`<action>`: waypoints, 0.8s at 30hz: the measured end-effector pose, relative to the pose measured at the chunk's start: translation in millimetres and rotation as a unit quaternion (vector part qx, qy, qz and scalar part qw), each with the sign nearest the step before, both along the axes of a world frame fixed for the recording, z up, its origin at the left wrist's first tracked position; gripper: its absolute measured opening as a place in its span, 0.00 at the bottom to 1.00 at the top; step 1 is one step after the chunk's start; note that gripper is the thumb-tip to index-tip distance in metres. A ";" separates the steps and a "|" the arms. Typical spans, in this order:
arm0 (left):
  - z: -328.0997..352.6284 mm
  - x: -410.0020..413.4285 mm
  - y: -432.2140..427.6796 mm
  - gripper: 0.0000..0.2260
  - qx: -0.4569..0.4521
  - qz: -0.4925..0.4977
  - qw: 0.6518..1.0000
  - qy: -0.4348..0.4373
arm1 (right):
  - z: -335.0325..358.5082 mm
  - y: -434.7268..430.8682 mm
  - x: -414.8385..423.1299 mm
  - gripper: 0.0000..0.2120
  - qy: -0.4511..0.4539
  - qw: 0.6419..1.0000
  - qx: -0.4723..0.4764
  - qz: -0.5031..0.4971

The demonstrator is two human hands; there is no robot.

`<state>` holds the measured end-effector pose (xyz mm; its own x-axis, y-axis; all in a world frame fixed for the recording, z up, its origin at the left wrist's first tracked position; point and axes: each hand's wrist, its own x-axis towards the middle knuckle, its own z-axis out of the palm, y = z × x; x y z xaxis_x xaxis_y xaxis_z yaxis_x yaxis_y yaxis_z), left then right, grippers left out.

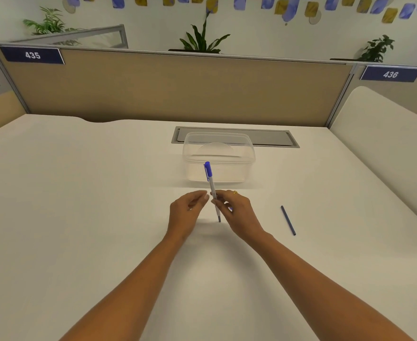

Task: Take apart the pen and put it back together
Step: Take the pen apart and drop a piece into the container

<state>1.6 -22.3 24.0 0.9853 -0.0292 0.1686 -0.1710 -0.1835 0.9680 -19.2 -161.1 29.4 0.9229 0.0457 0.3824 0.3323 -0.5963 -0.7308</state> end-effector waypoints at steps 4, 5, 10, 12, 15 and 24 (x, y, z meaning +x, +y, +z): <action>12.2 -0.1 -8.1 0.06 -0.021 0.007 1.000 -0.013 | -2.4 0.4 -0.4 0.09 0.002 1.000 -0.004 0.010; 13.4 -0.1 -8.6 0.05 -0.025 0.008 1.000 -0.012 | -2.6 0.1 -0.6 0.09 0.002 1.000 -0.004 0.009; 15.0 -0.2 -7.5 0.03 -0.023 0.003 1.000 -0.007 | -2.6 -0.6 -3.1 0.09 0.004 1.000 -0.003 0.011; 15.3 0.4 -7.2 0.02 -0.026 0.014 1.000 0.000 | -3.6 -0.9 -4.2 0.10 0.019 1.000 -0.001 0.012; 17.0 2.9 -5.5 0.01 -0.087 0.037 0.995 0.024 | -7.3 -4.2 -5.7 0.15 0.057 0.998 -0.013 0.011; 10.6 14.4 9.4 0.04 -0.232 0.144 0.958 0.082 | -17.5 -15.6 -11.2 0.12 0.148 0.986 -0.081 0.008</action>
<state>16.0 -12.9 34.6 0.9555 0.2887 -0.0601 -0.0169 0.2573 0.9662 -30.4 -176.6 11.9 0.9916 0.0989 0.0834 0.1290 -0.7094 -0.6929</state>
